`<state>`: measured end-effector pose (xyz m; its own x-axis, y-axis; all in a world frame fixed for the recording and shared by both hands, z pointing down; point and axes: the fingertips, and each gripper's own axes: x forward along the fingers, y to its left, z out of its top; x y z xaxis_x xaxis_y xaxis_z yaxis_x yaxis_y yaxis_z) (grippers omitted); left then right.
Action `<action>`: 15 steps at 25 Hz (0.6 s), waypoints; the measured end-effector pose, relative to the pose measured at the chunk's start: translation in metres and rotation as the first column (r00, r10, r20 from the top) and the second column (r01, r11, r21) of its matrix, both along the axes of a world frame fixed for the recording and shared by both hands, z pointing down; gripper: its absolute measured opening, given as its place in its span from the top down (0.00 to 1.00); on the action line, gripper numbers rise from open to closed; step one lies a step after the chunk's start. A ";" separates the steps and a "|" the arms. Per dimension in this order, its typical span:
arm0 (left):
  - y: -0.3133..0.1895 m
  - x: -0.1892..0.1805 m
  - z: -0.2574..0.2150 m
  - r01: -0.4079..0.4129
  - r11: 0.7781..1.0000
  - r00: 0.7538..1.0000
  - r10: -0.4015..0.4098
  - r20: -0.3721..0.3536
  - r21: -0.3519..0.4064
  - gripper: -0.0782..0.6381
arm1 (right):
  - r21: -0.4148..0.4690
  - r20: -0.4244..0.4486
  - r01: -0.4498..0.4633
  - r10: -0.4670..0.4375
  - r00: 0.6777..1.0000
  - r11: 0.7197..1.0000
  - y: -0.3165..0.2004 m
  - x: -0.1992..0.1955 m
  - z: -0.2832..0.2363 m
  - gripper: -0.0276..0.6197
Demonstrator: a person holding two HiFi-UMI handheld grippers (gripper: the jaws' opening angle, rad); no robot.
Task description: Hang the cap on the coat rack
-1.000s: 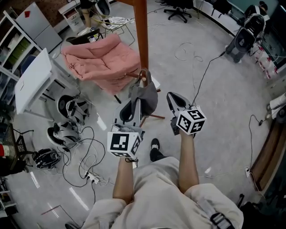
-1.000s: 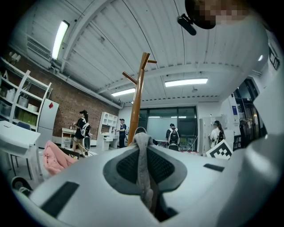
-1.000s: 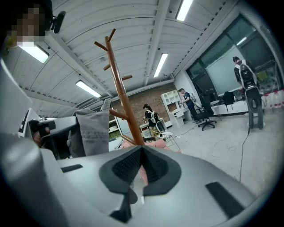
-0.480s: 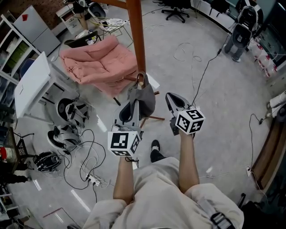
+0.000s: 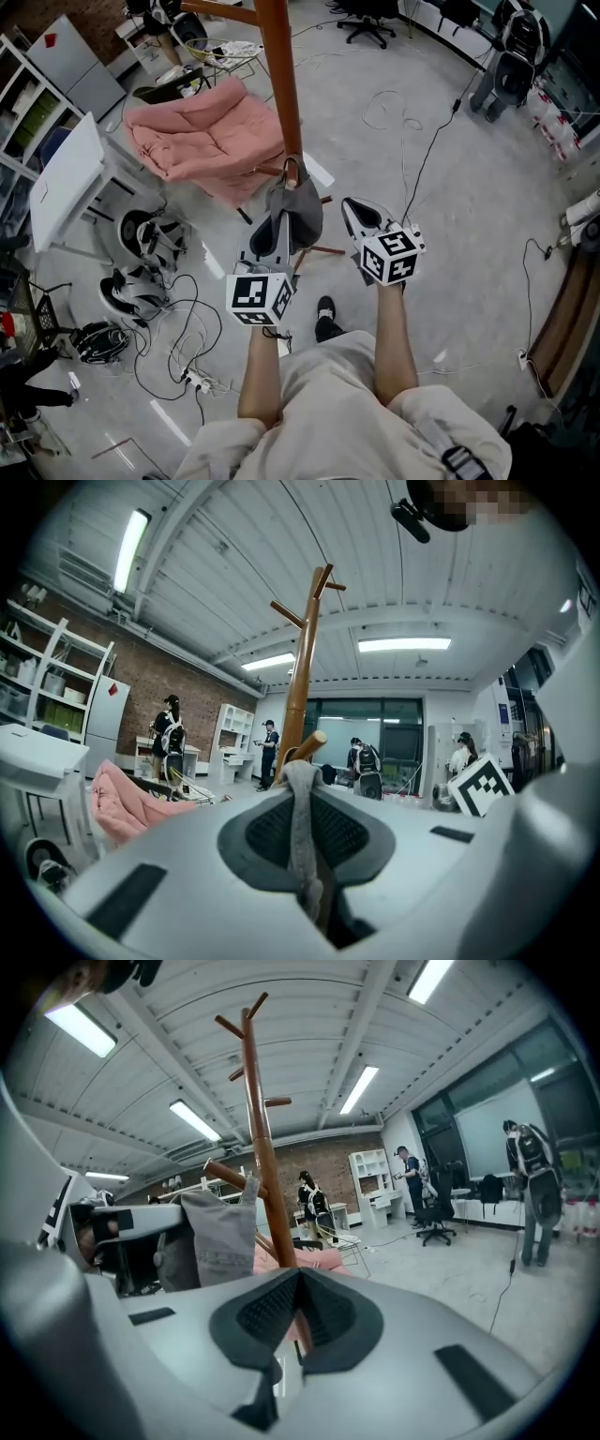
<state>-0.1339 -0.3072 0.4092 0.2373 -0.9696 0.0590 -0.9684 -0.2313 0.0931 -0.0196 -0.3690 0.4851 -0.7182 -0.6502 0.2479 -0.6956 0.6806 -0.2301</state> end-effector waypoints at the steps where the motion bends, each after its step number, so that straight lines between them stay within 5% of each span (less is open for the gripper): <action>1: -0.001 0.000 0.002 0.001 1.000 1.000 -0.001 -0.003 -0.004 0.85 | 0.009 -0.011 0.008 -0.008 1.000 1.000 0.000 -0.001 -0.001 0.95; 15: -0.018 -0.003 0.024 0.010 0.999 1.000 -0.010 0.009 -0.050 0.85 | 0.039 -0.010 0.126 -0.126 0.992 0.991 0.003 -0.029 -0.010 0.95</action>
<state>-0.1369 -0.3254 0.4337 0.2266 -0.9678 0.1098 -0.9716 -0.2167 0.0955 -0.0487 -0.3661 0.4755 -0.7931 -0.5640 0.2300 -0.6054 0.7713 -0.1965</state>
